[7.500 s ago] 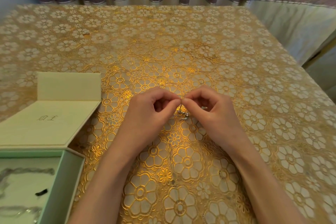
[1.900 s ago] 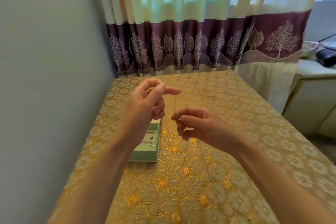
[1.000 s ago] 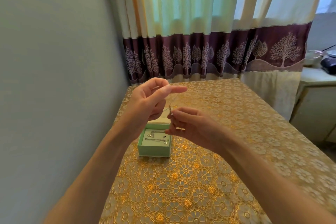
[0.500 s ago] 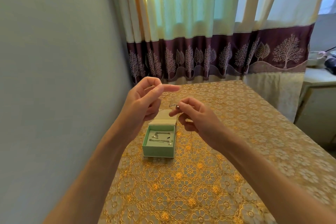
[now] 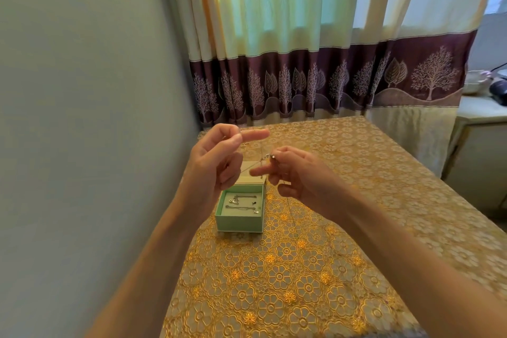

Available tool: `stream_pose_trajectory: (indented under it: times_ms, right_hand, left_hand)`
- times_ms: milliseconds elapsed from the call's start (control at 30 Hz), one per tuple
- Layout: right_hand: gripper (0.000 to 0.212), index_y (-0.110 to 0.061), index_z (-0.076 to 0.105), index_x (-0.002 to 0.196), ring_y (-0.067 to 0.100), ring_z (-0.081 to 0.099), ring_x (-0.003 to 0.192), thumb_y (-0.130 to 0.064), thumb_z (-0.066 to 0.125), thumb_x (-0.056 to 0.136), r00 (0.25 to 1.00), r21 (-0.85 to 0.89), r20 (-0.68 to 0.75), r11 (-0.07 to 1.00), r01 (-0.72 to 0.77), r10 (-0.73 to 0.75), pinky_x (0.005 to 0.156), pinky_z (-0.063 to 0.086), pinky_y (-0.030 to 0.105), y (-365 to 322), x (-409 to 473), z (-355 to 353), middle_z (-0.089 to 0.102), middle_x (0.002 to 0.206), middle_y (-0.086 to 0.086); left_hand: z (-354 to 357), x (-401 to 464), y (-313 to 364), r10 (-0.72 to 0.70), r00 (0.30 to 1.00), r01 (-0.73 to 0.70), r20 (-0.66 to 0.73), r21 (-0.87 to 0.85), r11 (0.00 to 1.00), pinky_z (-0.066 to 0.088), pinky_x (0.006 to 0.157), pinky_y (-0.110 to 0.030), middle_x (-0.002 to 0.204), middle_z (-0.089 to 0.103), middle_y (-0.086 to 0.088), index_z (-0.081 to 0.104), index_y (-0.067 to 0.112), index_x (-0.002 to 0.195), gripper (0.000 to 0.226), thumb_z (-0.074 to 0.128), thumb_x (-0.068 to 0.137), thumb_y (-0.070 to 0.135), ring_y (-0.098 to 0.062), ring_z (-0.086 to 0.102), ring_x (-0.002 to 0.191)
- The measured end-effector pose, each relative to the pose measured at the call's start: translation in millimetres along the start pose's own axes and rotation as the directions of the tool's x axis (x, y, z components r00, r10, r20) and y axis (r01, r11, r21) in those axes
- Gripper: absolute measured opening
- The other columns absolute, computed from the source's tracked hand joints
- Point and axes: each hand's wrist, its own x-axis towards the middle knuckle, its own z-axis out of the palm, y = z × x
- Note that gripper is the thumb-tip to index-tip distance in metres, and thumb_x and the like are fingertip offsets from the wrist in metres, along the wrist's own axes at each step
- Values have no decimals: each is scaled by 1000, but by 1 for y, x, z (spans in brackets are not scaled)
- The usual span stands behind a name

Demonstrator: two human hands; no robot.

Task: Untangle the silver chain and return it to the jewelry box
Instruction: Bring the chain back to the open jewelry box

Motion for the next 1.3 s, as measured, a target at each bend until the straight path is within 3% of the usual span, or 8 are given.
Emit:
stream_pose_trajectory:
  times_ms: [133, 400, 567, 700, 800, 933, 1100, 1300]
  right_hand:
    - [12, -4, 46, 93, 10, 39, 41, -13, 39, 96, 996, 4, -14, 996, -89, 89, 37, 27, 16, -1, -4, -3, 72, 72, 9]
    - [18, -5, 41, 81, 2, 23, 25, -9, 32, 97, 882, 293, -141, 870, -396, 449, 25, 18, 13, 16, 9, -19, 69, 102, 16]
    - [25, -5, 41, 76, 3, 23, 25, -7, 26, 96, 830, 240, -166, 838, -489, 532, 26, 17, 13, 29, 9, -24, 67, 103, 13]
    - [29, -5, 43, 75, 2, 25, 26, -7, 25, 98, 827, 205, -143, 834, -512, 543, 27, 16, 13, 30, 10, -17, 63, 78, 9]
    - [30, -7, 47, 74, 2, 27, 29, -7, 29, 98, 837, 73, -176, 854, -514, 519, 29, 17, 13, 29, 9, -9, 60, 84, 10]
    - [14, -5, 53, 88, 9, 36, 43, -11, 42, 95, 853, -372, -375, 783, -498, 364, 33, 26, 14, 38, 11, -9, 65, 103, 12]
    - [10, -5, 55, 89, 10, 37, 42, -10, 47, 93, 873, -548, -395, 689, -473, 285, 35, 27, 17, 46, 10, -27, 70, 78, 7]
    - [15, -10, 59, 87, 8, 36, 48, -19, 49, 94, 890, -565, -342, 691, -451, 302, 39, 28, 17, 48, 3, -49, 51, 66, 0]
  left_hand:
    - [-2, -6, -16, 23, 998, -21, -50, 51, 998, 26, 36, -19, 109, 68, -5, 46, 14, 81, 8, 46, 88, 19, -8, 26, 40]
    - [17, -40, -71, -103, 990, 108, -93, 56, 993, 49, 49, -26, 123, 61, 6, 46, 10, 90, 10, 46, 92, 20, -22, 60, 65]
    - [29, -63, -99, -242, 958, 221, -157, -136, 966, 54, 54, -30, 128, 58, 11, 45, 8, 92, 11, 46, 93, 19, -29, 68, 81]
    - [42, -71, -109, -323, 917, 230, -234, -351, 908, 54, 54, -28, 124, 61, 7, 45, 10, 90, 12, 49, 89, 22, -29, 67, 82]
    - [49, -73, -114, -394, 856, 210, -334, -472, 856, 54, 54, -27, 110, 65, -2, 50, 13, 92, 6, 47, 93, 19, -25, 68, 79]
    - [52, -75, -121, -491, 799, 238, -347, -568, 788, 51, 50, -25, 84, 61, -7, 51, 11, 91, 7, 45, 94, 13, -17, 64, 67]
    - [41, -75, -124, -501, 792, 257, -349, -554, 792, 38, 38, -18, 84, 63, -4, 49, 10, 94, 6, 44, 95, 12, -10, 54, 49]
    - [11, -73, -122, -449, 826, 432, -340, -129, 893, 31, 36, -15, 73, 60, -2, 55, 10, 91, 9, 51, 93, 17, -6, 44, 43]
